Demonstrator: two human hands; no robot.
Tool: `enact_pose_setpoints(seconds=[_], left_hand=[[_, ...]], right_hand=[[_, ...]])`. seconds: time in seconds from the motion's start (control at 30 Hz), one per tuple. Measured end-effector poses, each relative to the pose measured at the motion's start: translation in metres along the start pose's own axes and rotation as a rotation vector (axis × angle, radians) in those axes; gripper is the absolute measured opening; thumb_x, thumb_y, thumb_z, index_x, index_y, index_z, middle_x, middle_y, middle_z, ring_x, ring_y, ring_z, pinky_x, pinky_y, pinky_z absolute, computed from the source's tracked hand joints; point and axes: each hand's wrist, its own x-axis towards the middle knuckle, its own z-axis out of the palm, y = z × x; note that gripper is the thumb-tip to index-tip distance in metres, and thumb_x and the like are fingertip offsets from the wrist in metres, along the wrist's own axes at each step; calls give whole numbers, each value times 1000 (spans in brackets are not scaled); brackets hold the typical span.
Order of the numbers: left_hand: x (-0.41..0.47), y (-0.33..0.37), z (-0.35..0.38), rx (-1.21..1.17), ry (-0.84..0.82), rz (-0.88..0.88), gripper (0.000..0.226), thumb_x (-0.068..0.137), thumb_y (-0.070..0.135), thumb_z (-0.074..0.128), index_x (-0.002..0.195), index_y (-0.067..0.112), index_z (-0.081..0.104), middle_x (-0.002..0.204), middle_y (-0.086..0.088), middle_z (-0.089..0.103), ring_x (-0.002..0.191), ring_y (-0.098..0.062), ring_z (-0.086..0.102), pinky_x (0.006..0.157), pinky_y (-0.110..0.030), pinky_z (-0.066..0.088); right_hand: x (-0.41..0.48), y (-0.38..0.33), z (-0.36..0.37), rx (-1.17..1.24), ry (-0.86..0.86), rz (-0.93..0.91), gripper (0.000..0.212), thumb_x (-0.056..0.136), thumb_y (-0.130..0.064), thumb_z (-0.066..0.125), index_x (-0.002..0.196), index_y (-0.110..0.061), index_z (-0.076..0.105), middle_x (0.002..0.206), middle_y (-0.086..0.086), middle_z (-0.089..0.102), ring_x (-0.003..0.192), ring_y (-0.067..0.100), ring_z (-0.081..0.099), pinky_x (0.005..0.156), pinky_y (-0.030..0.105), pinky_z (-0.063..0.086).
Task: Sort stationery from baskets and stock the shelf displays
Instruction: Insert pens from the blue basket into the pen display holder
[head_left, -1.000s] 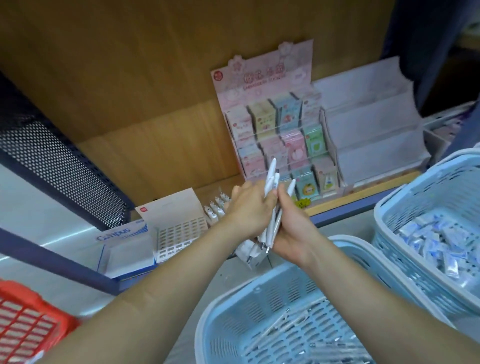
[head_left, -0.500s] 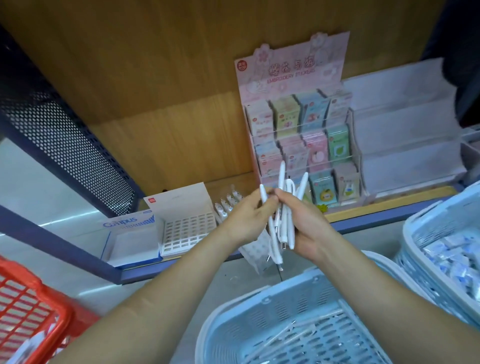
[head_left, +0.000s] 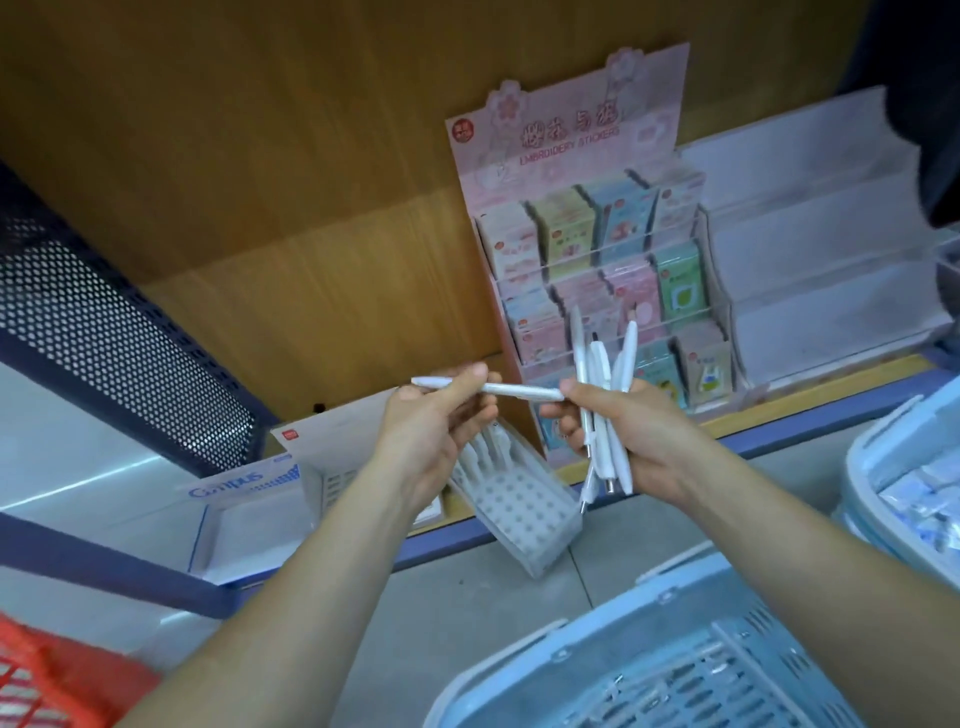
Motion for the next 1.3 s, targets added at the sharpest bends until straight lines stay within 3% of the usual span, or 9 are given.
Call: enact_pose_setpoints(seconds=[0.17, 0.27, 0.4, 0.5, 0.67, 0.83, 0.93, 1.13, 1.3], left_hand=[[-5, -3, -26, 341, -116, -13, 14, 78, -10, 69, 84, 2, 73, 79, -15, 73, 67, -22, 68, 66, -24, 60], [-8, -5, -24, 635, -214, 73, 32, 79, -11, 71, 106, 6, 68, 80, -13, 73, 67, -22, 67, 68, -31, 58], [-5, -9, -11, 1051, -388, 208, 54, 89, 15, 69, 134, 31, 45, 80, 2, 75, 72, -12, 71, 73, -33, 57], [-3, -11, -5, 1036, -413, 211, 52, 94, 14, 62, 136, 35, 39, 89, -6, 70, 76, -21, 70, 67, -37, 61], [7, -2, -17, 850, -157, 241, 44, 91, 4, 63, 123, 29, 45, 91, -12, 63, 78, -21, 67, 69, -41, 61], [17, -14, -30, 1003, -95, 345, 9, 94, 18, 63, 97, 26, 59, 94, 4, 70, 92, -17, 67, 87, -41, 55], [18, -24, -34, 1039, -56, 361, 1, 89, 19, 69, 89, 19, 71, 85, 4, 71, 82, -17, 65, 80, -37, 54], [20, -36, -38, 1177, 2, 383, 11, 84, 18, 76, 84, 29, 72, 68, 15, 62, 55, -5, 53, 55, -23, 47], [20, -36, -37, 1426, -62, 413, 5, 84, 26, 75, 88, 28, 73, 77, 7, 64, 67, -10, 57, 64, -24, 46]], right_hand=[[12, 5, 5, -147, 114, -124, 8, 88, -5, 68, 81, -3, 65, 64, 8, 63, 49, 10, 57, 48, 18, 49], [15, 5, 14, -160, 114, -162, 7, 88, 0, 66, 83, -5, 66, 62, 4, 61, 48, 8, 56, 49, 18, 50], [12, 6, 24, -122, 9, -129, 6, 88, -2, 66, 93, -4, 67, 63, 4, 64, 51, 10, 57, 50, 20, 50], [10, 8, 24, -67, -38, -82, 9, 91, -5, 63, 100, -6, 66, 70, 9, 68, 56, 14, 60, 50, 22, 51], [12, 13, -2, 121, 87, -21, 10, 93, -9, 61, 102, -5, 64, 82, 13, 71, 58, 16, 61, 50, 22, 51], [12, 30, -12, 204, 127, 55, 5, 93, -7, 61, 98, -5, 62, 78, 15, 70, 58, 17, 59, 48, 22, 52], [13, 33, -12, 210, 134, 75, 4, 94, -8, 60, 96, -5, 62, 80, 16, 69, 58, 18, 57, 47, 21, 50], [15, 34, -15, 278, 125, 104, 5, 95, -12, 60, 94, -7, 62, 78, 13, 69, 56, 17, 60, 45, 21, 50], [15, 34, -16, 282, 133, 118, 5, 94, -13, 61, 95, -8, 63, 79, 12, 70, 57, 17, 61, 46, 21, 51]])
